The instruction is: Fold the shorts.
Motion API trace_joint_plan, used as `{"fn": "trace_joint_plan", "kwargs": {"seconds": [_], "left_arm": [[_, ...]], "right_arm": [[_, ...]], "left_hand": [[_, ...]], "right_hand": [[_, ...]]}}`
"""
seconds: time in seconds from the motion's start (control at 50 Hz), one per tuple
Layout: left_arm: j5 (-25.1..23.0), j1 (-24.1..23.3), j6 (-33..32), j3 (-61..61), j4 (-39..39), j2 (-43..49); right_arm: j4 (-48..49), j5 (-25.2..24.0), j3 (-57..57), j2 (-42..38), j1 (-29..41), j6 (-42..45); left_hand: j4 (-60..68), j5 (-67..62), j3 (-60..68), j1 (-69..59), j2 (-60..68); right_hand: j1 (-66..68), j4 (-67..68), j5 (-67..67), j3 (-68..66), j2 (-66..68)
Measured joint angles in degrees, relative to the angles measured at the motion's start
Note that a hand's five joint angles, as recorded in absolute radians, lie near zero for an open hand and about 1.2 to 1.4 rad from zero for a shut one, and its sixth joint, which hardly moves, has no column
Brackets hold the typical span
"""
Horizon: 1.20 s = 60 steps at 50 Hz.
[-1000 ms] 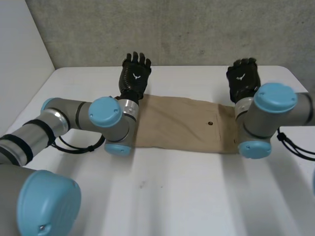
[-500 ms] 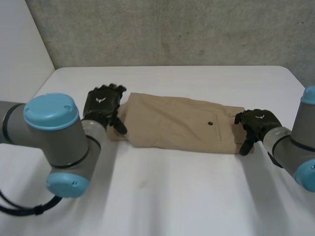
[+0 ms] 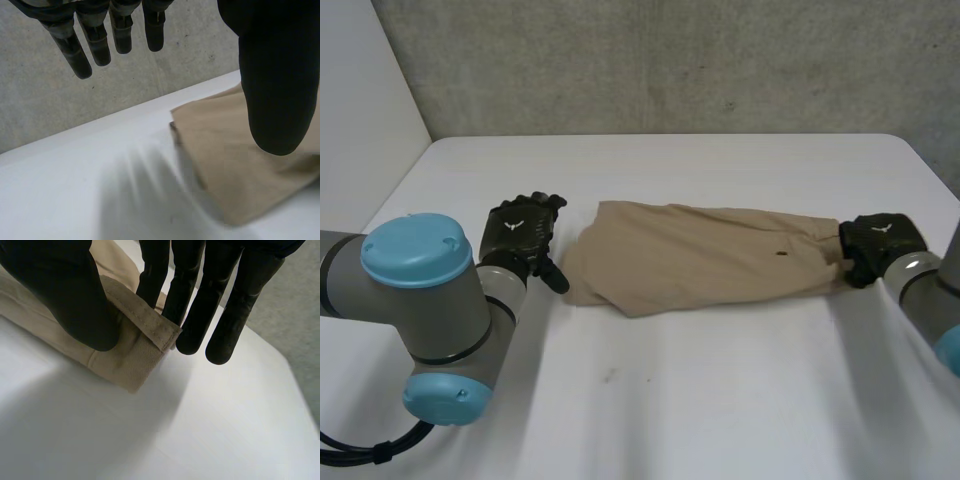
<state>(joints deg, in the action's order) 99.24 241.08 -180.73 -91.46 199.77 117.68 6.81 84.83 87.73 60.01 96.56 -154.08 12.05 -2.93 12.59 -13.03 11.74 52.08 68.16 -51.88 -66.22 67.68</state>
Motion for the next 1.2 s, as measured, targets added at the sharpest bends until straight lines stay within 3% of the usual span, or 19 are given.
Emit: {"fn": "trace_joint_plan", "kwargs": {"seconds": [0.16,0.3,0.4,0.56,0.62,0.64,0.7,0.76,0.78,0.8,0.84,0.94,1.0,1.08,1.2], "left_arm": [[0.04,0.27,0.02,-0.05,0.00,-0.43],[0.07,0.26,0.02,-0.07,0.00,-0.57],[0.07,0.23,0.02,-0.11,0.01,-0.69],[0.08,0.35,0.02,-0.09,0.04,-0.78],[0.06,0.53,0.02,-0.02,0.06,-0.78],[0.06,0.62,0.00,0.07,0.06,-0.79],[0.04,0.83,-0.06,0.42,-0.01,-0.85],[-0.01,1.15,-0.11,1.00,-0.12,-1.15],[-0.03,1.23,-0.12,1.15,-0.14,-1.24],[-0.03,1.23,-0.12,1.15,-0.14,-1.24],[-0.37,1.70,-0.08,2.80,-0.27,-1.88],[-1.44,1.38,0.13,7.66,-0.61,-2.15],[-2.96,0.60,0.32,10.89,-0.92,-1.74],[-8.57,-1.71,0.78,18.03,-2.80,1.61],[-14.42,-4.75,1.32,27.51,-9.20,9.35]], "right_arm": [[-6.91,1.76,-3.68,3.44,-1.32,16.19],[-6.90,1.62,-11.29,2.94,8.78,21.08],[-2.47,-2.00,-14.33,-0.09,18.13,22.34],[7.43,-13.00,-13.52,-6.53,30.36,23.24],[9.25,-16.23,-12.58,-8.21,31.78,21.51],[9.79,-17.23,-12.31,-8.56,32.00,19.87],[10.22,-17.83,-12.01,-7.89,31.92,14.56],[10.25,-17.58,-11.99,-6.91,31.68,11.17],[10.29,-16.55,-12.04,-5.02,30.97,5.53],[10.29,-16.55,-12.04,-5.02,30.97,5.53],[10.28,-13.54,-12.25,-1.41,28.26,-5.60],[9.68,-9.02,-13.16,1.33,23.56,-18.93],[8.53,-7.66,-14.18,1.09,21.98,-22.42],[5.10,-6.71,-16.74,-1.12,20.45,-24.51],[-5.51,-6.65,-23.98,-8.08,19.53,-24.87]], "left_hand": [[0.00,0.00,0.00,0.00,0.00],[0.00,0.00,0.00,0.00,0.00],[0.00,0.00,0.00,0.00,0.00],[0.00,0.00,0.00,0.00,0.00],[0.00,0.00,0.00,0.00,0.00],[0.00,0.00,0.00,0.00,0.00],[0.00,0.00,0.00,0.00,0.00],[0.00,0.00,0.00,0.00,0.00],[0.00,0.00,0.00,0.00,0.00],[0.00,0.00,0.00,0.00,0.00],[0.00,0.00,0.00,0.00,0.00],[0.00,0.00,0.00,0.00,0.00],[0.00,0.00,0.00,0.00,0.00],[0.00,0.00,0.00,0.00,0.00],[0.00,0.01,0.00,0.00,0.00]], "right_hand": [[1.76,0.22,-1.93,-0.56,0.00],[2.42,0.23,-2.56,-1.49,0.00],[2.42,0.23,-2.57,-1.51,0.00],[1.30,-2.88,-1.84,1.20,-3.27],[-9.65,-17.51,10.62,15.62,-17.31],[-22.13,-32.68,25.39,29.81,-32.56],[-36.70,-50.53,44.09,48.26,-50.00],[-39.36,-53.83,47.04,52.20,-53.51],[-40.14,-54.37,47.72,53.87,-54.74],[-40.14,-54.37,47.72,53.87,-54.74],[-40.14,-54.37,47.72,53.87,-54.74],[-40.14,-54.37,47.73,53.87,-54.74],[-40.14,-54.37,47.73,53.87,-54.74],[-40.14,-54.37,47.73,53.87,-54.74],[-40.14,-54.37,47.71,53.87,-54.74]]}}
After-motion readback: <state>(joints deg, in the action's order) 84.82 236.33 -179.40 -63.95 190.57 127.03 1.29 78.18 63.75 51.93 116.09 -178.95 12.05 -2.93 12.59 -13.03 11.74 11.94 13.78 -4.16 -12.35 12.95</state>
